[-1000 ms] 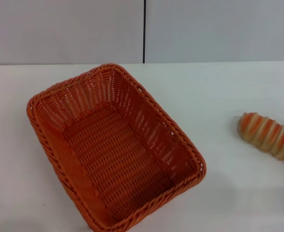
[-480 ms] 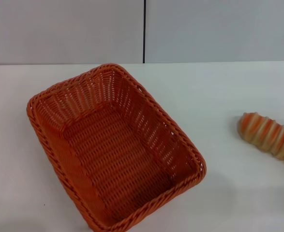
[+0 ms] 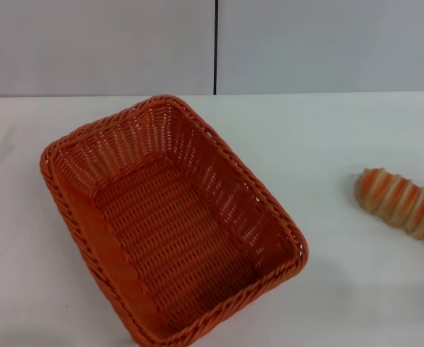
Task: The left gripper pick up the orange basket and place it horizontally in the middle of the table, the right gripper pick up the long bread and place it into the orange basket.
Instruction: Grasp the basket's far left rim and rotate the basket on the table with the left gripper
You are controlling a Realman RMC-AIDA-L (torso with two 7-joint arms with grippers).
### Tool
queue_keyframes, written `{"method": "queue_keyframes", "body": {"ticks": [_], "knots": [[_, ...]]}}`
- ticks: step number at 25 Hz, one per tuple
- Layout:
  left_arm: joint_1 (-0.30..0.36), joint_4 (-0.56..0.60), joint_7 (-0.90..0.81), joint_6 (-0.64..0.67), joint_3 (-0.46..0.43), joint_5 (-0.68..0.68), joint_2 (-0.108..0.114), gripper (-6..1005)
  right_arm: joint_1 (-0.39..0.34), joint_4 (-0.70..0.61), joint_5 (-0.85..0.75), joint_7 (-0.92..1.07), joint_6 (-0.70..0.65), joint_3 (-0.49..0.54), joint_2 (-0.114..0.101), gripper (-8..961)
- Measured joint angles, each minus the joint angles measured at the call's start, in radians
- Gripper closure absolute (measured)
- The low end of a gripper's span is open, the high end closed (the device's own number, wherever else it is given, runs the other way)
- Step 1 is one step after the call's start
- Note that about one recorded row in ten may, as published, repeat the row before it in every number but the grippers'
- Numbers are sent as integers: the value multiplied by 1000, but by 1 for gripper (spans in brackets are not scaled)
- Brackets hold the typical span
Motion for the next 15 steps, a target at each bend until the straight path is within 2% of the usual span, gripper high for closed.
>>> {"method": "queue_keyframes", "body": {"ticks": [2,4,5,6,9,10,11,15], "knots": [[-6,212,-215,-101,147,18,2,186,0,0,0,0,0,0,0,452],[-7,352,-362,-153,228,60,5,186,2,0,0,0,-3,0,0,452],[-12,516,-499,-184,299,137,9,186,2,0,-3,0,-3,0,0,452],[-12,516,-499,-184,299,137,9,186,2,0,-3,0,-3,0,0,452],[-32,739,-660,-192,362,261,4,185,3,0,-7,0,-5,0,0,452],[-48,877,-756,-189,403,343,1,185,4,0,-7,0,-5,-1,0,452],[-48,877,-756,-189,403,343,1,185,4,0,-7,0,-5,-1,0,452],[-91,1111,-919,-179,518,553,5,185,5,0,-7,0,-6,-1,0,453]]}}
